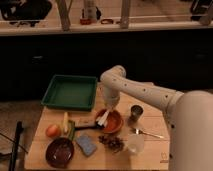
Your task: Wipe red bowl with brush
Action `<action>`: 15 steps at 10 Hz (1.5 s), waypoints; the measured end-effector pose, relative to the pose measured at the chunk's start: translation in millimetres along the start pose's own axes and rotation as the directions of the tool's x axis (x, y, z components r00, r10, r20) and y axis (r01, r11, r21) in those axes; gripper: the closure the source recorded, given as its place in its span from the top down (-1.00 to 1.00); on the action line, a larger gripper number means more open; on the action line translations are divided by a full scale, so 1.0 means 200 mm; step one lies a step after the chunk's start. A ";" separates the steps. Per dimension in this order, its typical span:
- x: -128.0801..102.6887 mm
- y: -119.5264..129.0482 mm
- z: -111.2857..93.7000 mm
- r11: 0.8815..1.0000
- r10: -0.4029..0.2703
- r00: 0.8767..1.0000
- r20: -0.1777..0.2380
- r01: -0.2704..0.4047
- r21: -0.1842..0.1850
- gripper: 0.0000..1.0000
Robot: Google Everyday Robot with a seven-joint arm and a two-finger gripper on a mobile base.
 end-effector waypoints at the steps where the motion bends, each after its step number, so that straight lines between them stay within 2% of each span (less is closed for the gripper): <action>1: 0.01 0.05 0.00 1.000 0.011 1.000 0.006 -0.011 -0.012 -1.00; 3: 0.07 0.21 0.00 0.997 0.067 0.998 0.003 -0.067 -0.043 -1.00; 6: 0.18 0.27 0.01 0.987 0.142 0.989 -0.031 -0.144 -0.066 -1.00; 10: 0.35 0.15 0.01 0.982 0.176 0.982 -0.068 -0.179 -0.051 -1.00; 12: 0.35 0.07 0.00 0.986 0.164 0.984 -0.070 -0.167 -0.029 -1.00; 14: 0.27 -0.08 0.00 0.994 0.113 0.992 -0.055 -0.112 0.009 -1.00; 15: 0.23 -0.11 -0.01 0.997 0.081 0.996 -0.046 -0.080 0.014 -1.00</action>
